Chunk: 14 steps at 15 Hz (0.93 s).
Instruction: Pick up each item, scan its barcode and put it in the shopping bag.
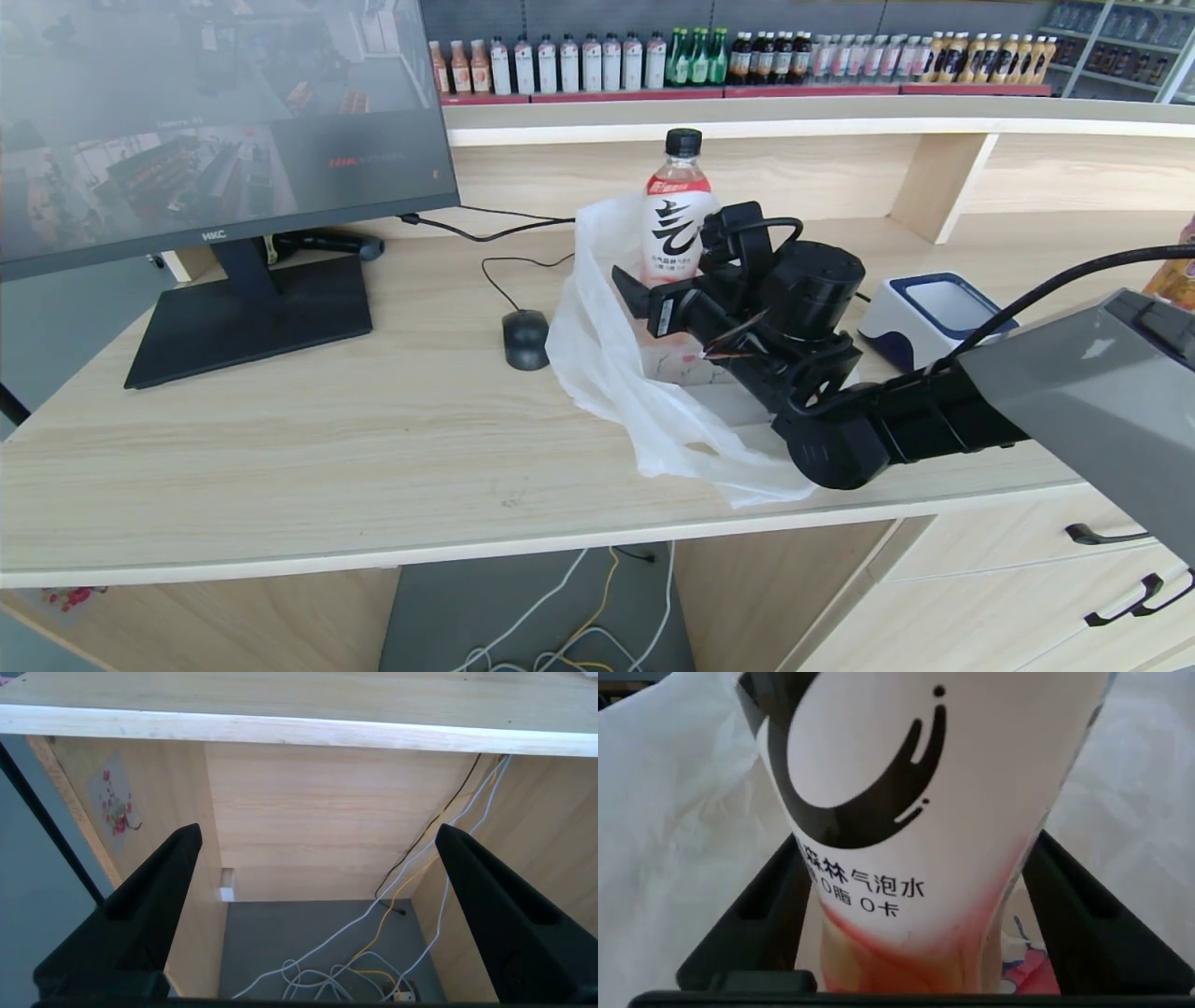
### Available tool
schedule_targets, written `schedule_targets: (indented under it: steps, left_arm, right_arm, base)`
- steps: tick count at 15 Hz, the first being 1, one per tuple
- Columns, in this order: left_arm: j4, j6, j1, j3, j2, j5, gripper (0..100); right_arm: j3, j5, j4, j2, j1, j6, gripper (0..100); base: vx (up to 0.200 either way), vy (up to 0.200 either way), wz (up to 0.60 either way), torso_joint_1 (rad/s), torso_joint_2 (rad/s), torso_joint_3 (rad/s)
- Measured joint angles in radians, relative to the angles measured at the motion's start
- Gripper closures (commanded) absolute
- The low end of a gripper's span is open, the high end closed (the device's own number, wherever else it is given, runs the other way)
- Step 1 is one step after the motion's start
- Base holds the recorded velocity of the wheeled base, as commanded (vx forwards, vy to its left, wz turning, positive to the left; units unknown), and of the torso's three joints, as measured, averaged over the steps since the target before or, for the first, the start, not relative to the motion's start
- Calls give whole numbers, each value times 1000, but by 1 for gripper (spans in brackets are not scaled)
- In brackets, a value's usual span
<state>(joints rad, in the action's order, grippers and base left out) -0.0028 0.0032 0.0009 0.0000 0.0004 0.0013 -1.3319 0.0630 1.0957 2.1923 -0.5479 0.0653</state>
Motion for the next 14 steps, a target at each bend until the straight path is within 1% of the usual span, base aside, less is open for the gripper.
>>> schedule_targets:
  steps: [5, 8, 11, 14]
  left_arm:
    - [0, 0, 0, 0, 0, 0, 0]
    - [0, 0, 0, 0, 0, 0, 0]
    - [0, 0, 1, 0, 0, 0, 0]
    - [0, 0, 0, 0, 0, 0, 0]
  right_arm:
    - [3, 0, 2, -14, -4, -22, 0]
    - [38, 0, 11, -46, -5, -19, 0]
    - [119, 1, 22, -111, -9, -18, 0]
    - [240, 0, 53, -204, -12, -17, 0]
  base:
    - [0, 0, 0, 0, 0, 0]
    - [0, 0, 0, 0, 0, 0]
    - [0, 0, 0, 0, 0, 0]
    - [0, 0, 0, 0, 0, 0]
